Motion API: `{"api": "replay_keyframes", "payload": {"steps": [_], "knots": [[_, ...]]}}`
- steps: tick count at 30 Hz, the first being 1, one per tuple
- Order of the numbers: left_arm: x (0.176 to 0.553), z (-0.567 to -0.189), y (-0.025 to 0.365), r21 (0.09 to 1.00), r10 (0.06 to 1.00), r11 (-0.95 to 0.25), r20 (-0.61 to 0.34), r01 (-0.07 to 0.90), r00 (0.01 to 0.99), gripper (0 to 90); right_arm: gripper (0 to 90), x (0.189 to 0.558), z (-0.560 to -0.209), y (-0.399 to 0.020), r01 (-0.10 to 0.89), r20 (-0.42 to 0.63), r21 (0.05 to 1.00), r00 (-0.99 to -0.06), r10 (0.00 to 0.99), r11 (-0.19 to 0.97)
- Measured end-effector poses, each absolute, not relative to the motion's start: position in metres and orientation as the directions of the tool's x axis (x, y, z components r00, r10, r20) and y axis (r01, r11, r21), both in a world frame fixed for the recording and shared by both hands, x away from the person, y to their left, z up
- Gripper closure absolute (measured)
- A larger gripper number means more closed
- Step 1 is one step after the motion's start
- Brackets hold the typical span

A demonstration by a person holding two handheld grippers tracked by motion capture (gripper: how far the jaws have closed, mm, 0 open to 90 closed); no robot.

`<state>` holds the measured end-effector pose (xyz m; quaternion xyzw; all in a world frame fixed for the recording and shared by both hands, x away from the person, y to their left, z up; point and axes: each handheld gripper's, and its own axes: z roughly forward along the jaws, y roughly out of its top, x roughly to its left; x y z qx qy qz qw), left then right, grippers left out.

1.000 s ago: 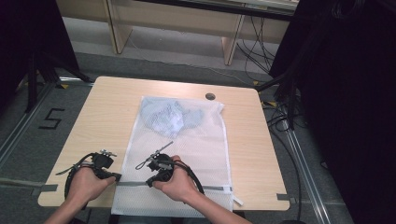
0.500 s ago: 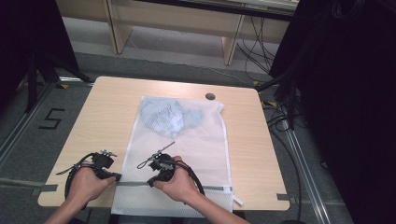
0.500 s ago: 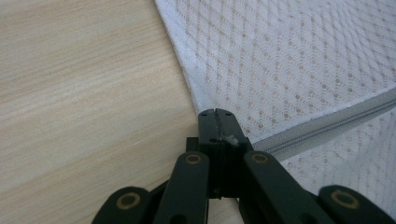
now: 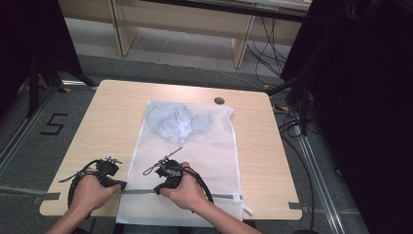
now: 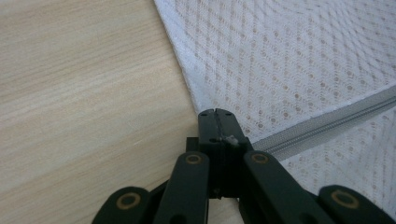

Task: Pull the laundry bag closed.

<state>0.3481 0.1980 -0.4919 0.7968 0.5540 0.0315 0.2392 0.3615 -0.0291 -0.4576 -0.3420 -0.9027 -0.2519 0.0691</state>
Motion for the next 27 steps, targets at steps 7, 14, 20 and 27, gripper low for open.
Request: {"api": "replay_keyframes", "payload": {"steps": [7,14,20,27], "knots": [[0.348,-0.492,0.198,0.416,0.897,-0.275,-0.215,0.867,0.387,89.9,87.1,0.362,-0.459,-0.030,0.664,0.298,0.389,-0.747,0.595,0.638],[0.348,-0.492,0.197,0.416,0.899,-0.277,-0.207,0.866,0.387,89.9,87.1,0.365,-0.458,-0.034,0.666,0.299,0.389,-0.745,0.596,0.636],[0.348,-0.491,0.197,0.414,0.898,-0.277,-0.210,0.867,0.387,89.9,87.1,0.364,-0.458,-0.037,0.669,0.298,0.381,-0.743,0.600,0.639],[0.348,-0.492,0.197,0.419,0.897,-0.274,-0.214,0.865,0.388,89.9,87.2,0.365,-0.457,-0.039,0.679,0.309,0.381,-0.733,0.607,0.627]]}}
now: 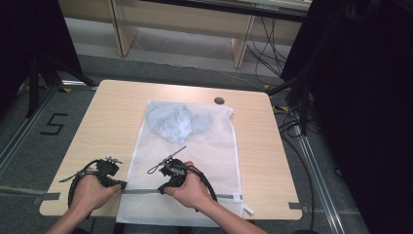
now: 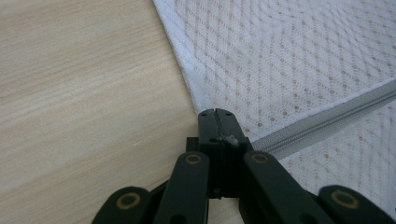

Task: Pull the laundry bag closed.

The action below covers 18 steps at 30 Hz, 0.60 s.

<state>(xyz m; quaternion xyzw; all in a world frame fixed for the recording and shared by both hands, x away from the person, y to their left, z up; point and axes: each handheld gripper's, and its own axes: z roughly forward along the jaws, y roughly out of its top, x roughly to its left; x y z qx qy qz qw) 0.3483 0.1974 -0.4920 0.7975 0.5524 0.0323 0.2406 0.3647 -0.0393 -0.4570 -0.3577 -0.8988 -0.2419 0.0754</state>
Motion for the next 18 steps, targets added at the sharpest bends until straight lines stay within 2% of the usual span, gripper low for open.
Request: {"api": "replay_keyframes", "payload": {"steps": [18], "knots": [[0.3486,-0.4925,0.1970,0.419,0.902,-0.258,-0.218,0.870,0.373,89.9,87.1,0.3647,-0.4538,-0.0496,0.679,0.306,0.386,-0.733,0.608,0.624]]}}
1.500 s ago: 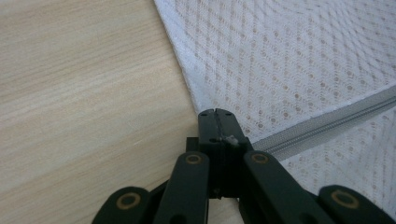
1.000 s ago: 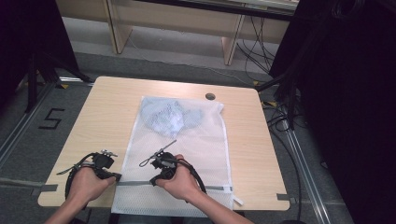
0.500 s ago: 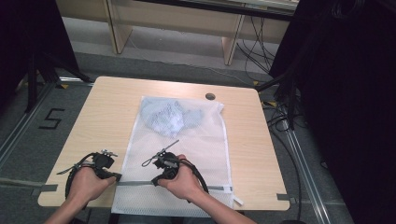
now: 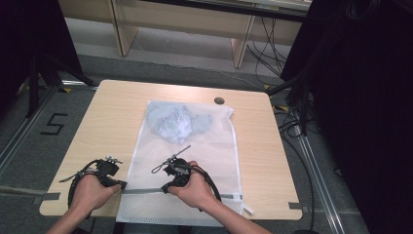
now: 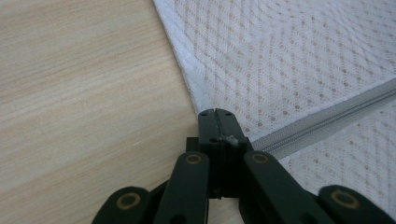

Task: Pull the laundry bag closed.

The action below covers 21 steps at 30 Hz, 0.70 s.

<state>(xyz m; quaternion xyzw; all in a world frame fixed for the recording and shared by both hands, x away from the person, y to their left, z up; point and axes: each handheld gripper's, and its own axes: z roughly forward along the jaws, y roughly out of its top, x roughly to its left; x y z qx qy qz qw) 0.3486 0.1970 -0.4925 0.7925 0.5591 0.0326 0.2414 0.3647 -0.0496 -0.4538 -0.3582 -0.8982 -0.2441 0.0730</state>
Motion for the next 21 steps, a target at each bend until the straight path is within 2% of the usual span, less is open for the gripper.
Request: {"api": "replay_keyframes", "payload": {"steps": [21], "knots": [[0.3482,-0.4925,0.1965,0.422,0.905,-0.253,-0.216,0.871,0.367,89.9,87.1,0.3619,-0.4529,-0.0595,0.661,0.290,0.412,-0.747,0.598,0.626]]}}
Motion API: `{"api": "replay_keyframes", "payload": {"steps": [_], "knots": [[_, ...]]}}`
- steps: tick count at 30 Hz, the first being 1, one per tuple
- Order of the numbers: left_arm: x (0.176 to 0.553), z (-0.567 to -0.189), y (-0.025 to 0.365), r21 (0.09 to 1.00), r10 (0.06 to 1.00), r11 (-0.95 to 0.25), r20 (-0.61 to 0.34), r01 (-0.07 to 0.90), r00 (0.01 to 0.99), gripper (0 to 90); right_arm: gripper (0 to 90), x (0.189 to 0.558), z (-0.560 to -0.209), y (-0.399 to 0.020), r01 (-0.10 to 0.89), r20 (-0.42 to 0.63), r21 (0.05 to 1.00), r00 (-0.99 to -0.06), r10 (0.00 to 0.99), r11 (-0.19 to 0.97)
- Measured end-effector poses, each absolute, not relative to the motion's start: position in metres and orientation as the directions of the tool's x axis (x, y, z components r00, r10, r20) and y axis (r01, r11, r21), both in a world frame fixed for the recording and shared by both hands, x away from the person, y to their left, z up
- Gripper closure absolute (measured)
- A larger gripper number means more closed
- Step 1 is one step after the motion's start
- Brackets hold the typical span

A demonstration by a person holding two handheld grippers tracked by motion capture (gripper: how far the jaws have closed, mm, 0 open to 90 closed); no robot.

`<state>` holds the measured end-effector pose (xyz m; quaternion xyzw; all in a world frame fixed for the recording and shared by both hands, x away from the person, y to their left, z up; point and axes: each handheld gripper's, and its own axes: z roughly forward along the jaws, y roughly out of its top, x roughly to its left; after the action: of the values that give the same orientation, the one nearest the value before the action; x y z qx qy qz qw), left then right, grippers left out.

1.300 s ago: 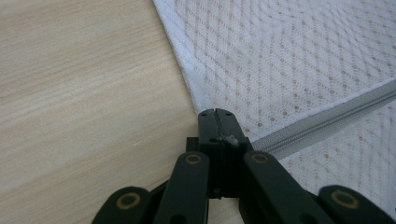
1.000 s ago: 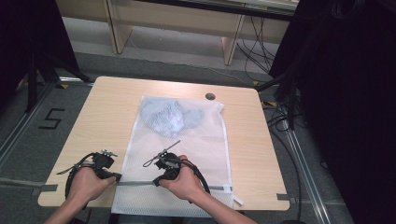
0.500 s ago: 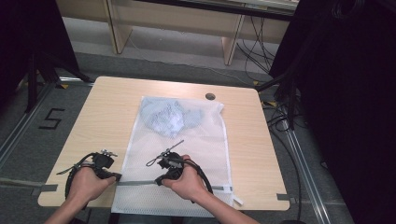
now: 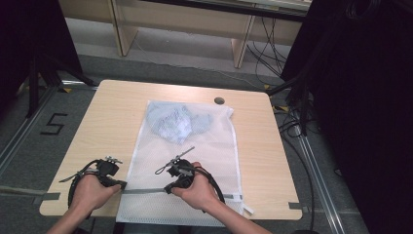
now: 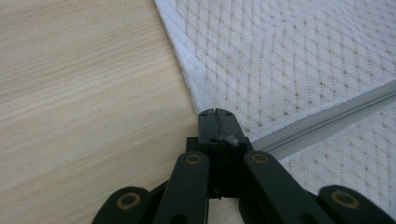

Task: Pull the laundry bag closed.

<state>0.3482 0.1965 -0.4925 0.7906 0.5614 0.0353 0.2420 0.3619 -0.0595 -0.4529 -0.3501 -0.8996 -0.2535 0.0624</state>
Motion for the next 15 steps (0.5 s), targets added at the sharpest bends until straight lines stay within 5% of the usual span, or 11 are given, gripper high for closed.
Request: {"api": "replay_keyframes", "payload": {"steps": [15], "knots": [[0.3481,-0.4917,0.1970,0.415,0.901,-0.265,-0.216,0.870,0.377,89.9,87.1,0.3593,-0.4529,-0.0670,0.678,0.299,0.410,-0.732,0.612,0.610]]}}
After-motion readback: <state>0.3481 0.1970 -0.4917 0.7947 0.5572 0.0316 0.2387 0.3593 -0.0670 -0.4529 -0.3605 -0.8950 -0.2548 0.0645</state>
